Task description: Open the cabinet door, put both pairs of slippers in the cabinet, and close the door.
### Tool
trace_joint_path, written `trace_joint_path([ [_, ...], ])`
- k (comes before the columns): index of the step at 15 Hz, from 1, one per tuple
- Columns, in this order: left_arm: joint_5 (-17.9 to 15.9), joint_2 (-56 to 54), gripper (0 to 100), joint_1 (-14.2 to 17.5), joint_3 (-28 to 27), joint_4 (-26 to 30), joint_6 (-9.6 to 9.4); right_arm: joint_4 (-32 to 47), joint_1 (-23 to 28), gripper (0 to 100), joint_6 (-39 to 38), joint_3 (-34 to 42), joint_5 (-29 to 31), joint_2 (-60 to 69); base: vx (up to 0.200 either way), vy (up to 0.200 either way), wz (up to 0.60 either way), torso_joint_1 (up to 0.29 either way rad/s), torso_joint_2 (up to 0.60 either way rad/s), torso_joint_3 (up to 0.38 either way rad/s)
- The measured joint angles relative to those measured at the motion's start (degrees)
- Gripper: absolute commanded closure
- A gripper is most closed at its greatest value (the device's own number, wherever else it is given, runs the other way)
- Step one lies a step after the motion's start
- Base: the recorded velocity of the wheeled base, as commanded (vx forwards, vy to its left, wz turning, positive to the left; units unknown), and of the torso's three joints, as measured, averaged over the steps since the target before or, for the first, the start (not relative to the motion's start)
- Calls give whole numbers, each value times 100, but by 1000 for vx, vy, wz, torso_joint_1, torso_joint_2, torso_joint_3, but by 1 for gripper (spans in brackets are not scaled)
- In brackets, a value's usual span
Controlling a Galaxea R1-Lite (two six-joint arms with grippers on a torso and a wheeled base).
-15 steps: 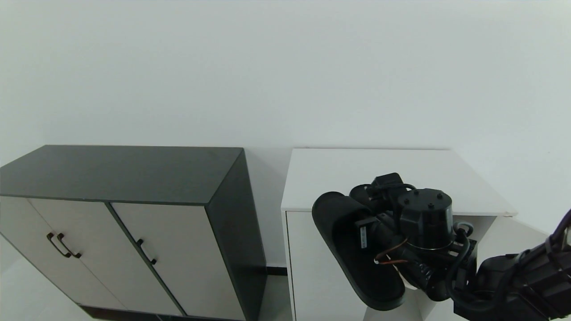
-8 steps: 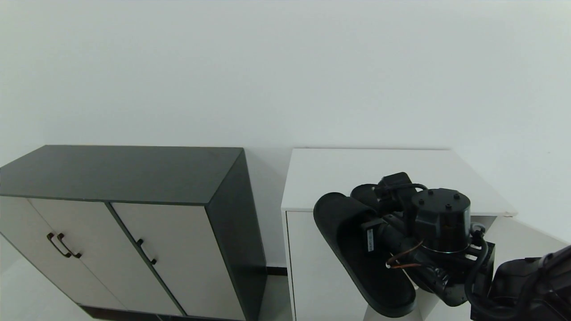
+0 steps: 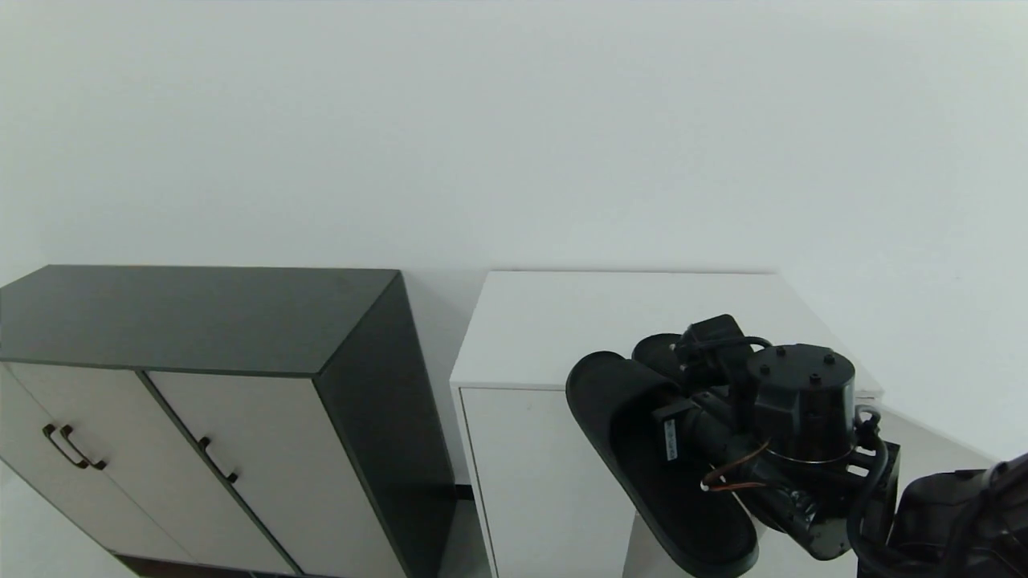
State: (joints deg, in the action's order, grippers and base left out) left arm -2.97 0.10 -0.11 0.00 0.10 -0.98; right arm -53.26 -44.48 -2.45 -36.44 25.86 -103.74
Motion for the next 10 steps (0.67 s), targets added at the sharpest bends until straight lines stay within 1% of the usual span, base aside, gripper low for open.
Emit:
trace_joint_path([
  [2,-2,0,100,1,0,1,0,5,-55,100,7,69,-40,41,0,-200,0,0,0,-2],
  [4,-2,0,100,1,0,0,0,9,-116,100,2,161,-205,127,0,-200,0,0,2,2],
  [10,-2,0,100,1,0,-2,2,27,-280,100,7,256,-235,339,0,-200,0,2,2,5],
])
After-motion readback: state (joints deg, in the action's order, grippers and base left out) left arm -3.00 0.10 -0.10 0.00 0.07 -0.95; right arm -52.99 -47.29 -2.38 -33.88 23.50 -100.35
